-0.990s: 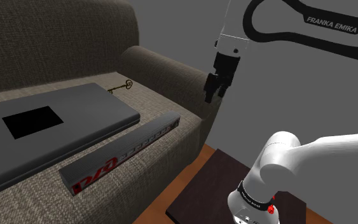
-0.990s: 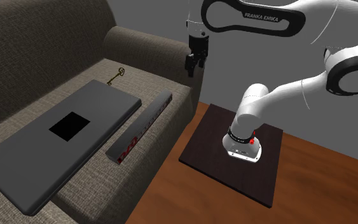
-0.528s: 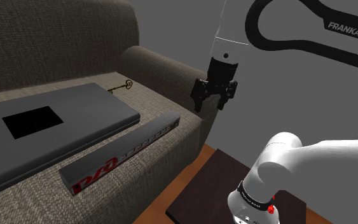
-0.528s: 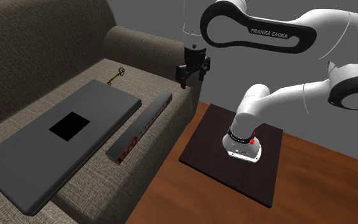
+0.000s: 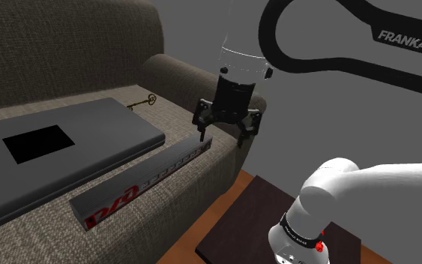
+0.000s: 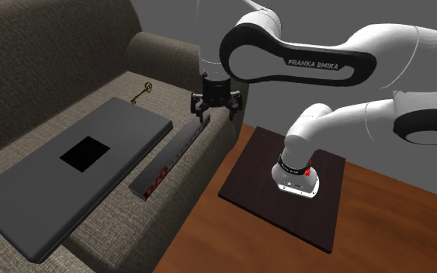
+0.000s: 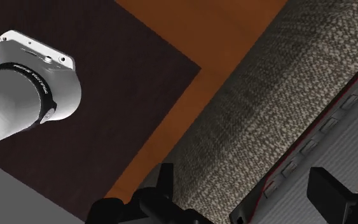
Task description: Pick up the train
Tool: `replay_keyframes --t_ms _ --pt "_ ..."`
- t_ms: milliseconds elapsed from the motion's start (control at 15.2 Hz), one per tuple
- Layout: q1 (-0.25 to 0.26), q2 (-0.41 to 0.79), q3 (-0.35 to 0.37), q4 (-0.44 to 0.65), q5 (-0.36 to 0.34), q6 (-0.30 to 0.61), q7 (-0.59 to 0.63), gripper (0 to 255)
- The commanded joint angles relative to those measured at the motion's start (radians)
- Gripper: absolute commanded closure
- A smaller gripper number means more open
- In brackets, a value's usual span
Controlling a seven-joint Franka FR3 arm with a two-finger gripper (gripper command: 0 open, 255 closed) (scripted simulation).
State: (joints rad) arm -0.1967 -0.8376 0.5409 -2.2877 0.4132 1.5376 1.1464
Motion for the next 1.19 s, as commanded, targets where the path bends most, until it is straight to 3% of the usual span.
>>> replay_keyframes --t_ms 0,264,528,1122 --pt "-0.051 0.044 0.085 0.058 0.036 0.015 0.159 0" --pt "-0.179 0.139 0.246 0.173 0.068 0.052 0.437 0" --pt "-0.349 0.252 0.432 0.31 0.061 0.088 0.715 0" --pt "-0.348 0.24 0.47 0.215 0.087 0.18 0.708 0"
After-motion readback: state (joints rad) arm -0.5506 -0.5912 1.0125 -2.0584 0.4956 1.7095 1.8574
